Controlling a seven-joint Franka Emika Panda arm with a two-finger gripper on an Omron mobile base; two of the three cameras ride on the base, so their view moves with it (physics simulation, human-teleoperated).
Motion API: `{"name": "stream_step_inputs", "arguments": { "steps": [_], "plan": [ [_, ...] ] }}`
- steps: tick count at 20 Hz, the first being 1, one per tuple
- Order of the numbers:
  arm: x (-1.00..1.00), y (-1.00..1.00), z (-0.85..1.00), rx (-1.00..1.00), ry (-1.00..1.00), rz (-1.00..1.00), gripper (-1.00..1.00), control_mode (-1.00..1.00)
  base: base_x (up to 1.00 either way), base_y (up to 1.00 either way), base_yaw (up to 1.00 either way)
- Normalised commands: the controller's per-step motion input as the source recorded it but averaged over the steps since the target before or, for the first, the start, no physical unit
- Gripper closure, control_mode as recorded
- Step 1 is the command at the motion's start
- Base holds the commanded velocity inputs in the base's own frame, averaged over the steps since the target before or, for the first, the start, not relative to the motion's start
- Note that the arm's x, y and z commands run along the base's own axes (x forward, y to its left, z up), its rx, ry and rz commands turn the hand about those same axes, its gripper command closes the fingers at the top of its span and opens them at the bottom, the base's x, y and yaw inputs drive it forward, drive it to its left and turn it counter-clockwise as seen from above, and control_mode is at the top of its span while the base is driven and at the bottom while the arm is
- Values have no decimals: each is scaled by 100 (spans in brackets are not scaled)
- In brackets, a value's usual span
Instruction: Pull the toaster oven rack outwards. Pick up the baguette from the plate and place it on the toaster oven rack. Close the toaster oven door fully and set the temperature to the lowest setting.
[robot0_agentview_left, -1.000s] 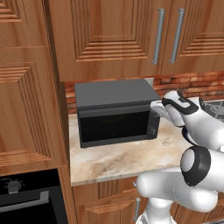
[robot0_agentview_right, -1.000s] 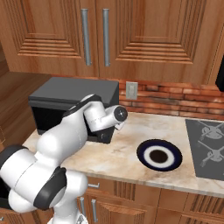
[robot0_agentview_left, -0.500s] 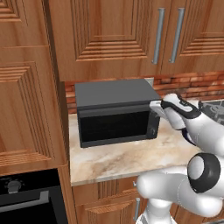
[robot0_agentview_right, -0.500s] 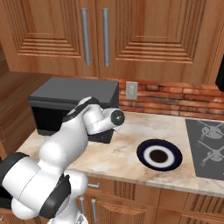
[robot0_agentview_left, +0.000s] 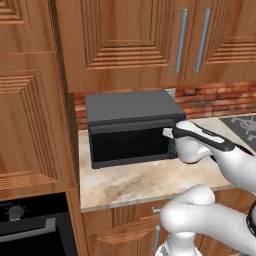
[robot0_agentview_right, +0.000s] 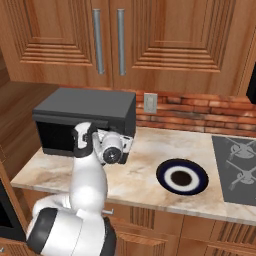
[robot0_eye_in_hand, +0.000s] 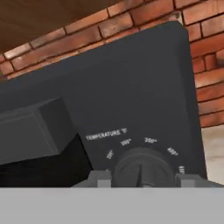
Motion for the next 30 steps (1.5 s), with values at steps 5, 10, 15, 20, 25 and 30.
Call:
{"name": "stream_step_inputs", "arguments": {
  "steps": [5, 10, 15, 20, 25, 30],
  "plan": [
    [0, 48, 10, -77, -74, 11, 100, -100, 0, 0, 0],
    [0, 43, 3, -84, -73, 15, 100, -100, 0, 0, 0],
    [-1, 35, 0, -89, -70, 17, 100, -100, 0, 0, 0],
    [-1, 24, 0, -88, -67, 18, 100, -100, 0, 0, 0],
    [-9, 16, 0, -92, -69, 25, 100, -100, 0, 0, 0],
    [-14, 28, 0, -100, -48, 30, 100, -100, 0, 0, 0]
  ]
}}
